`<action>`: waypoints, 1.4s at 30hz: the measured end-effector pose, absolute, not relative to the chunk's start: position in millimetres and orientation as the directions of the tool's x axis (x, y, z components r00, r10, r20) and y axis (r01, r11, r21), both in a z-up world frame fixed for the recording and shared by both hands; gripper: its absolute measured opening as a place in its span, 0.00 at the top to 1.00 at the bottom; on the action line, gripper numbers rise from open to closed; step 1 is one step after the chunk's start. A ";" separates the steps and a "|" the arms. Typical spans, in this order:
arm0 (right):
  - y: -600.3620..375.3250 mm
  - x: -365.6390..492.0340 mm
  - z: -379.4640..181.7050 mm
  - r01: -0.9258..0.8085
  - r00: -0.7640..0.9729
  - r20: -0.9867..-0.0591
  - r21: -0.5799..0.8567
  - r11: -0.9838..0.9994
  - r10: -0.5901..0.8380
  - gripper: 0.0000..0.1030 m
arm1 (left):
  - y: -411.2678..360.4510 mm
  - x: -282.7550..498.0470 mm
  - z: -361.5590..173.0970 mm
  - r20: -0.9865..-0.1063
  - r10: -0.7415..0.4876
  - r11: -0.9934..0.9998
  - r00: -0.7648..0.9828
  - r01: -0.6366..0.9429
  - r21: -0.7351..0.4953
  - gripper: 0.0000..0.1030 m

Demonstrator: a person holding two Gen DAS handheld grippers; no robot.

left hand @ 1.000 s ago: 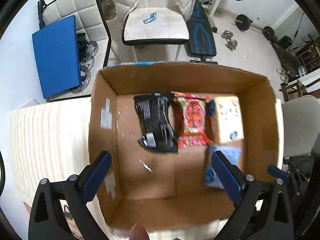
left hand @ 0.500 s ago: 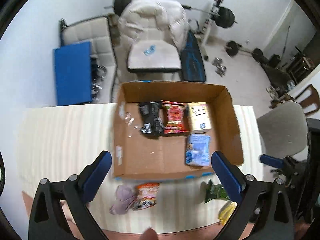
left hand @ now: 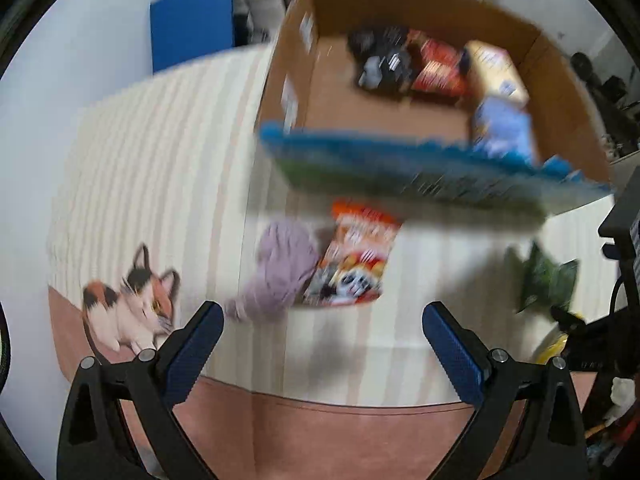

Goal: Organize soft objects
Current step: 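Grasp the green snack bag with the right tool while the left tool grasps the lilac cloth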

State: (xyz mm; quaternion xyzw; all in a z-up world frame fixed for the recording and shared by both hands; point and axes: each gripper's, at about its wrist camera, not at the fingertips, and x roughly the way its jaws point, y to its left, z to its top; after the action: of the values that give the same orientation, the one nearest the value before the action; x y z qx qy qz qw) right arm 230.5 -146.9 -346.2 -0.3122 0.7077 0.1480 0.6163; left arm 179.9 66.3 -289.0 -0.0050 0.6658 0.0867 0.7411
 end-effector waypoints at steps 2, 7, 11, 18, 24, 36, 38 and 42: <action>-147.2 232.0 -364.0 -0.643 -0.061 -0.955 -0.184 0.744 -0.289 0.00 | 76.3 171.2 -304.0 -0.990 0.117 0.982 0.082 -0.157 0.103 0.01; -151.6 237.2 -381.1 -0.621 -0.105 -0.958 -0.146 0.770 -0.266 0.10 | 100.4 156.6 -318.2 -0.986 0.118 0.979 0.115 -0.179 0.096 0.01; -153.5 241.0 -372.2 -0.514 -0.189 -0.971 -0.029 0.857 -0.146 0.22 | 118.1 153.3 -326.8 -0.989 0.106 0.980 0.108 -0.181 0.085 0.01; -162.4 240.7 -363.5 -0.242 -0.292 -0.952 0.166 0.956 0.091 0.24 | 137.6 156.5 -335.6 -0.992 0.110 0.981 0.063 -0.169 0.098 0.01; -171.6 235.2 -358.9 -0.156 -0.284 -0.943 0.225 0.962 0.174 0.22 | 134.9 181.1 -354.2 -0.983 0.174 0.984 0.056 -0.038 0.172 0.01; -153.9 218.9 -386.8 -0.104 -0.241 -0.956 0.195 0.975 0.165 0.25 | 140.0 207.4 -395.3 -0.997 0.014 0.997 -0.071 -0.070 0.019 0.59; -153.6 217.7 -385.9 -0.104 -0.228 -0.962 0.180 0.978 0.152 0.40 | 140.3 198.4 -396.5 -0.997 0.009 0.995 -0.078 -0.099 0.017 0.60; -155.4 203.5 -387.7 -0.070 -0.250 -0.951 0.205 0.976 0.182 0.48 | 133.5 167.9 -396.6 -0.995 0.010 0.992 -0.104 -0.122 0.022 0.60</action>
State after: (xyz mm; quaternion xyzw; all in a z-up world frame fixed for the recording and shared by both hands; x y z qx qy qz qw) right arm 203.5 -155.4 -387.7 0.0355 0.7839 0.1031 0.6112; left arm 167.9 133.5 -396.6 -0.0380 0.7414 0.0494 0.6682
